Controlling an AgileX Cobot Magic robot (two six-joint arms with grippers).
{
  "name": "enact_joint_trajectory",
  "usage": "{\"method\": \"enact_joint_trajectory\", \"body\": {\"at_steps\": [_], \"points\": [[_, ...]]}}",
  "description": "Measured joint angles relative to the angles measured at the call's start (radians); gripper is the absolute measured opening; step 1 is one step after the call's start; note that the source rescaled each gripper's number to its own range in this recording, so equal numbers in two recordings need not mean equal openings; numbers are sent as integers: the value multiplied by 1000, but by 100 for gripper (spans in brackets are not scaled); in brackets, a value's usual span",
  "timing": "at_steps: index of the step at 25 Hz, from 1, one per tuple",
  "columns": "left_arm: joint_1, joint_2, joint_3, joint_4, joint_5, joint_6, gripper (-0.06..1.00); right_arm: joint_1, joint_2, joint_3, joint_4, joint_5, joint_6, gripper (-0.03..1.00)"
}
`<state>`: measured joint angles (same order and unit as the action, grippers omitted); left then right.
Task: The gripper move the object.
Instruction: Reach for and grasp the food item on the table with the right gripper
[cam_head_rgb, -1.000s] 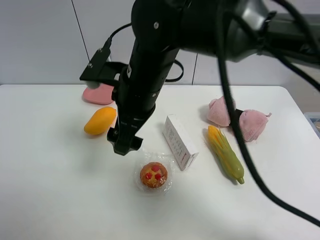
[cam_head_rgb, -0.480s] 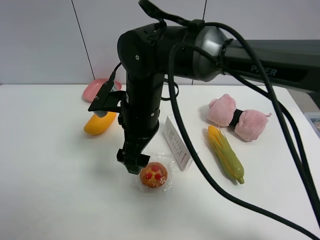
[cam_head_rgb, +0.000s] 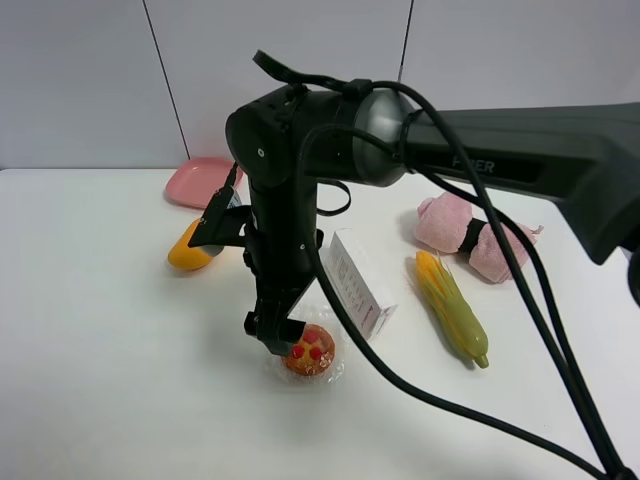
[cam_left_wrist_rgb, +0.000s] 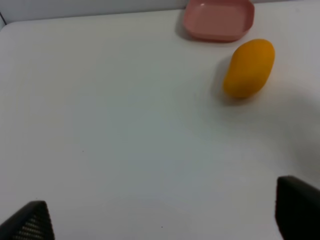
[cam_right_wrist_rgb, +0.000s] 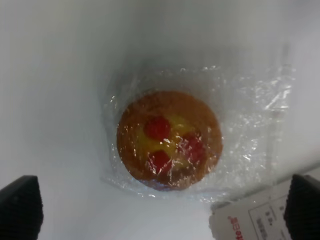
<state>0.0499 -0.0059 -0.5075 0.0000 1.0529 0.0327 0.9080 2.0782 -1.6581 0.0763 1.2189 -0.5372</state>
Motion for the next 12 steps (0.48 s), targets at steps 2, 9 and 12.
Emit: {"method": "enact_joint_trajectory", "body": {"at_steps": [2, 9, 12], "points": [[0, 0, 0, 0, 0, 0, 100, 0, 10, 10, -1, 0, 0, 94], [0, 0, 0, 0, 0, 0, 100, 0, 23, 92, -2, -8, 1, 94], [0, 0, 0, 0, 0, 0, 100, 0, 23, 108, -13, -17, 1, 94]]}}
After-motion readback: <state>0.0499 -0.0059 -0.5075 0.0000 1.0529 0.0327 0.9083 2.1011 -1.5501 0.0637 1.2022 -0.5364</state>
